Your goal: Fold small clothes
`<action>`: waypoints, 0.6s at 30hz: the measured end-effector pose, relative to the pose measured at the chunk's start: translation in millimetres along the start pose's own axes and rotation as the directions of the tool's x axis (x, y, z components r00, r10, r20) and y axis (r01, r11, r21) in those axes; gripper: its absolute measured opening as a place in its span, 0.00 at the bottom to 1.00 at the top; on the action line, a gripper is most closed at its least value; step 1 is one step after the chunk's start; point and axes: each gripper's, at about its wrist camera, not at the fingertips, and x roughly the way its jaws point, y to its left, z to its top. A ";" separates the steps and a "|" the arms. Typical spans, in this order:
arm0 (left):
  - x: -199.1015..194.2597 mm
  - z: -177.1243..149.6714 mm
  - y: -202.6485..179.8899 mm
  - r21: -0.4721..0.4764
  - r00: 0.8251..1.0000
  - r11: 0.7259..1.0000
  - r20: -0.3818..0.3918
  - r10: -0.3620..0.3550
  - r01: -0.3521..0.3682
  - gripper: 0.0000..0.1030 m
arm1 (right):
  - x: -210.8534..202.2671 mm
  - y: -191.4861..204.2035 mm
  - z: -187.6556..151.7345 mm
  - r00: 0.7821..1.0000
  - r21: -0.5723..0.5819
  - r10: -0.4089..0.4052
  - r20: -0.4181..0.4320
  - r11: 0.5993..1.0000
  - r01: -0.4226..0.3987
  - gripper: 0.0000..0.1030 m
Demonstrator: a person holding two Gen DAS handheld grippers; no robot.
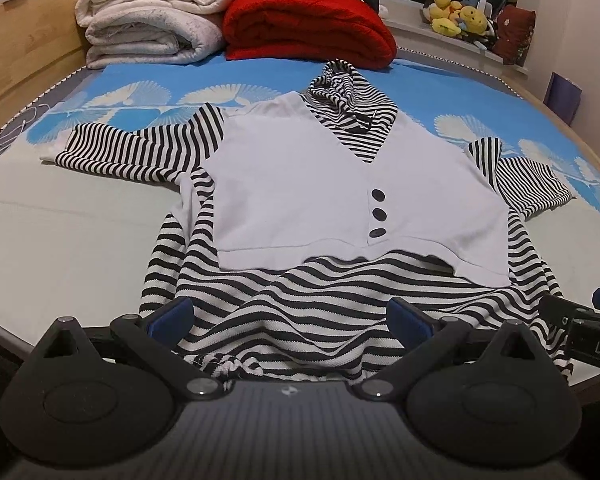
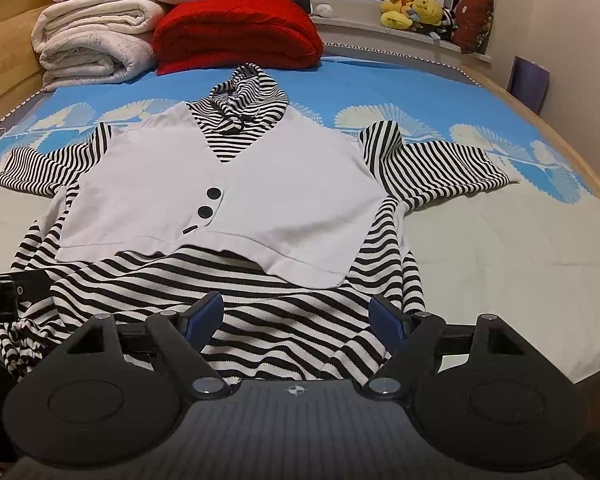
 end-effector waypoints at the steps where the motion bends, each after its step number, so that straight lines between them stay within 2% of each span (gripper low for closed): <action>1: 0.2 0.0 0.1 0.000 1.000 1.000 -0.002 0.000 0.000 0.99 | 0.0 -0.2 0.0 1.000 0.000 0.000 -0.001 1.000 0.000 0.78; 18: -0.2 -1.5 0.1 -0.003 1.000 1.000 -0.006 0.000 0.000 0.99 | 0.9 0.0 -0.4 1.000 0.003 -0.001 -0.005 1.000 0.001 0.78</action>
